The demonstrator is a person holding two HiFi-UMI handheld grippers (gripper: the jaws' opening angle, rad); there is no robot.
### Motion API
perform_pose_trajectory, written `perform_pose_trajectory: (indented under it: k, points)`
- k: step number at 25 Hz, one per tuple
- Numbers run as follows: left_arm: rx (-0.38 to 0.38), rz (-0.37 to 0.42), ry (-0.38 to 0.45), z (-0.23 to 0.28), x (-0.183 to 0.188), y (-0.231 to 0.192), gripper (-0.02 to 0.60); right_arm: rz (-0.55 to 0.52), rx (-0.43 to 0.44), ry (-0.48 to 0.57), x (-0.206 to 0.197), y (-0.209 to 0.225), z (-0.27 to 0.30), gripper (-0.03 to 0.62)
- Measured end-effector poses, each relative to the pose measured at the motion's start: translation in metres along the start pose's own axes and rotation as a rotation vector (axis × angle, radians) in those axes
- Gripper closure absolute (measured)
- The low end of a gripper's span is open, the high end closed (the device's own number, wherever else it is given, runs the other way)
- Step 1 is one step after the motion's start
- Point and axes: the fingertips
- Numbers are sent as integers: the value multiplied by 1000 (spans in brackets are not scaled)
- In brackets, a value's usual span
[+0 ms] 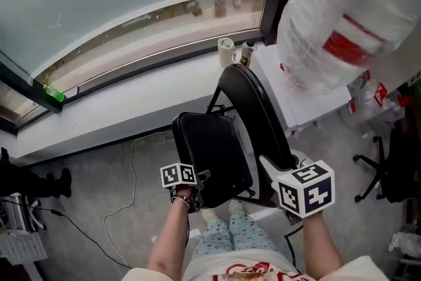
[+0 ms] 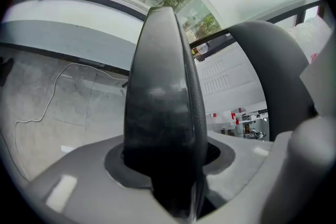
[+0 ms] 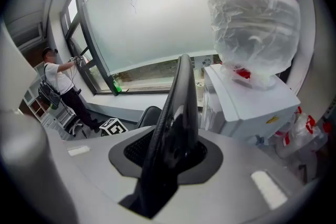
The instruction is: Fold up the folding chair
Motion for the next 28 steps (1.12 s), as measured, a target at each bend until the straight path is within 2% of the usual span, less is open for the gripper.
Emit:
perform_pose_trajectory:
  k: [3, 8, 12, 22, 28]
  points:
    - [22, 5, 6, 5, 0, 29, 355, -20, -17, 3, 4, 4, -8, 474]
    - [-20, -14, 11, 12, 3, 78, 397, -27, -32, 23, 11, 8, -16, 474]
    - [-11, -8, 12, 22, 4, 109, 413, -25, -39, 36, 16, 15, -21, 474]
    - [-11, -11, 14, 47, 0, 168, 443, -42, -56, 55, 19, 30, -33, 474]
    - [38, 3, 4, 62, -3, 192, 443, -39, -65, 59, 21, 39, -38, 476]
Point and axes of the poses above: the fingertips, and each gripper's own axes: z forward along the fingers, y to its right, x out of its top, and after that the axes turned 8 degrees about y, right-handed
